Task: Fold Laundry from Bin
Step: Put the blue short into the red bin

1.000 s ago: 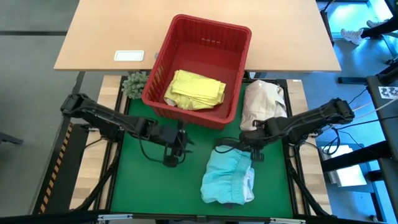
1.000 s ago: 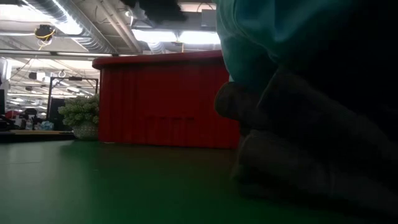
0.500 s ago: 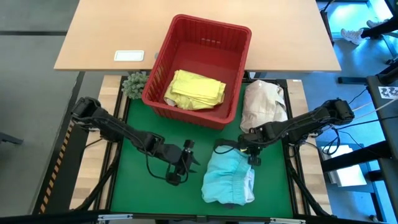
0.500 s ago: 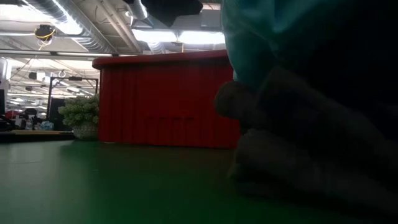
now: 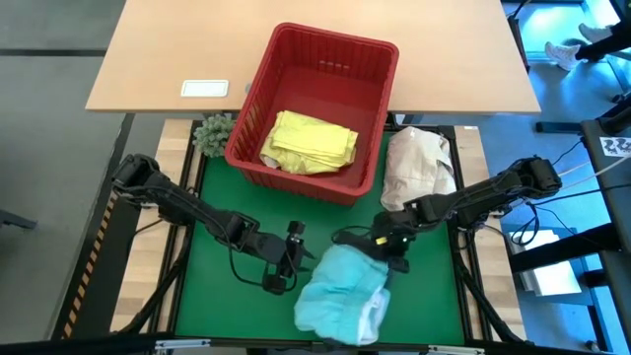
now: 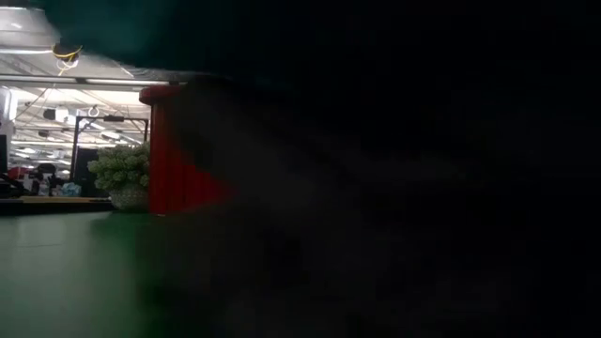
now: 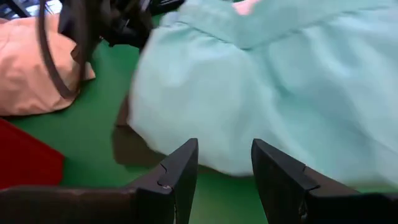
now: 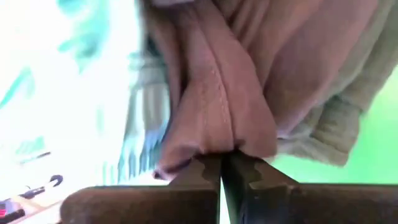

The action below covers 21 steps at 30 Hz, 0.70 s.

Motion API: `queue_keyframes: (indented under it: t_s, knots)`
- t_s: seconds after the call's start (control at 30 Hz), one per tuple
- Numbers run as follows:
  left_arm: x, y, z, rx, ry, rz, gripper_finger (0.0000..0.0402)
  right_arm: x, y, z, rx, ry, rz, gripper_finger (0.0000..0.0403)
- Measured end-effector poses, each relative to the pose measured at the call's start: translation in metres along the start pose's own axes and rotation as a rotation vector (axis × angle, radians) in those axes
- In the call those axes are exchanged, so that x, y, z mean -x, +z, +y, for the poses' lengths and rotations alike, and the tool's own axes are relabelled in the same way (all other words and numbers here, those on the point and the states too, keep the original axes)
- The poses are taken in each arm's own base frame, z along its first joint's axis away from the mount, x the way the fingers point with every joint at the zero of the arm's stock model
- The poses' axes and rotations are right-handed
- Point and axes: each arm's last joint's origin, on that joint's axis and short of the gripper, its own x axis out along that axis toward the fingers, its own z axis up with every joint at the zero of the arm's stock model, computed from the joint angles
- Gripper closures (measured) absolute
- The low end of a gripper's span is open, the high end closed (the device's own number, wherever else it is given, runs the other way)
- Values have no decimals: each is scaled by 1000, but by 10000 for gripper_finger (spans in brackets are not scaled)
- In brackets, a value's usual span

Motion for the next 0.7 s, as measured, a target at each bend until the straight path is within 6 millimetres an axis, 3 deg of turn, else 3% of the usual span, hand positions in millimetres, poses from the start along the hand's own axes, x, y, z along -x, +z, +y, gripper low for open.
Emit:
queue_keyframes:
  t_s: [0.13, 0.37, 0.53, 0.7]
  knots:
    - [0, -1, 1, -3, 18, 14, 257, 2, 11, 6, 78, 33, -105, 402]
    - [0, -2, 1, -4, 19, 17, 257, 28, 9, 14, 30, -258, 36, 402]
    - [0, -5, 1, -4, 29, 56, 257, 47, 12, 51, 105, -246, 69, 402]
    - [1, -6, 3, -2, 110, 66, 257, 36, 2, 88, 278, -182, 10, 402]
